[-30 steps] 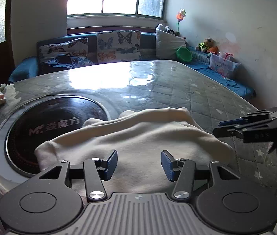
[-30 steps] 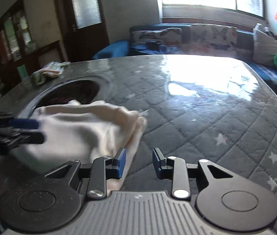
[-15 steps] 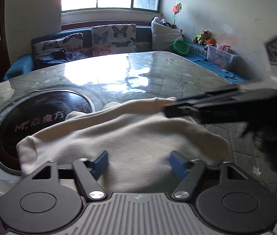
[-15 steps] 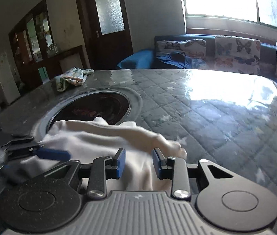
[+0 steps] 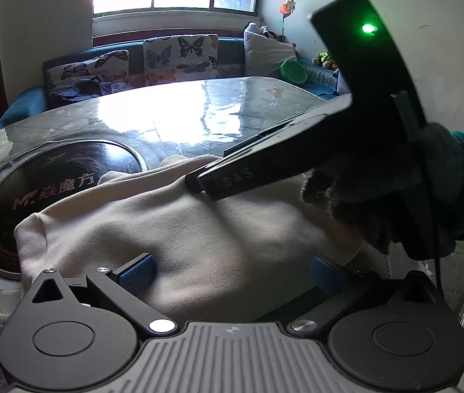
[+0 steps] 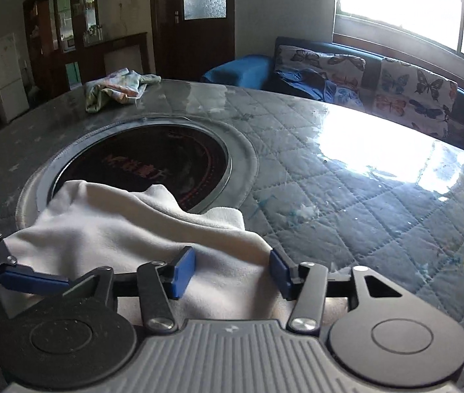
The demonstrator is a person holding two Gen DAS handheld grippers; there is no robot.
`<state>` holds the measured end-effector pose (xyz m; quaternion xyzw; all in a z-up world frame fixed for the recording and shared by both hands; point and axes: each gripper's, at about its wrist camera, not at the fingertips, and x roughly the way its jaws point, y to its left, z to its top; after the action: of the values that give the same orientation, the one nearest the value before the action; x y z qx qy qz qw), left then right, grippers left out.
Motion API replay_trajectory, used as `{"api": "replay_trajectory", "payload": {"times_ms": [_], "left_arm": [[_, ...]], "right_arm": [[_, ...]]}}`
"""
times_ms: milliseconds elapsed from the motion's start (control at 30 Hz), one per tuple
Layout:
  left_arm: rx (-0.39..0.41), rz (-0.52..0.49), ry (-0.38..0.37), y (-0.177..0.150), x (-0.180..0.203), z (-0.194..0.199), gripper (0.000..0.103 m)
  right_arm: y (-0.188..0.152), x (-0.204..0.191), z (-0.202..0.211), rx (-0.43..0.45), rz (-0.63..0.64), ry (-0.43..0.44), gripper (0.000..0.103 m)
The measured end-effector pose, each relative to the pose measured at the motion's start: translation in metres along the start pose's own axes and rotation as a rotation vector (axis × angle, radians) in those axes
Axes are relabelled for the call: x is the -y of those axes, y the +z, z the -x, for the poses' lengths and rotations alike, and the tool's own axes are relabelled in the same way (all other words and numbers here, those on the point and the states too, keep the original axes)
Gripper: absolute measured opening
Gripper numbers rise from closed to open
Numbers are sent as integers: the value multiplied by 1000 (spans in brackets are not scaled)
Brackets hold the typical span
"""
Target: Fold clothes
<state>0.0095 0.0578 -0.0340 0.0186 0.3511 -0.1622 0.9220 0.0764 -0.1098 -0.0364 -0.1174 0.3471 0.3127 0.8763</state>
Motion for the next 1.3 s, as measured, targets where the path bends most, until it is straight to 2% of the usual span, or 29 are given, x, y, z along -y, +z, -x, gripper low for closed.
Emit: {"api": "replay_trajectory", "payload": {"times_ms": [67,200,300,533,800,900,1067,1300], "left_arm": [[4,-1,-2,-1,-1,1,103],[9,9,-10,0,-2,1,103],[14,13,-12,0,-2,3,103],[14,-5,-21,-3,-4,9,103],[18,6,-25,-5,-7,11,103],[35,21,-11,-3,-13,18,103],[63,50,42,-2,-30,31,103],[37,125,92,-15,-55,36,103]], "right_arm": [[3,1,-4,-7,-20,-17,63],[8,-1,-1,-6,-24,-25,65],[12,-7,-2,0,-11,-22,74],[26,-15,-19,-33,10,-42,78],[35,-11,-38,-63,-38,-72,84],[38,-17,-32,-41,-26,-59,85],[43,-34,-31,-16,29,-14,95],[50,-61,-57,-61,94,-6,102]]}}
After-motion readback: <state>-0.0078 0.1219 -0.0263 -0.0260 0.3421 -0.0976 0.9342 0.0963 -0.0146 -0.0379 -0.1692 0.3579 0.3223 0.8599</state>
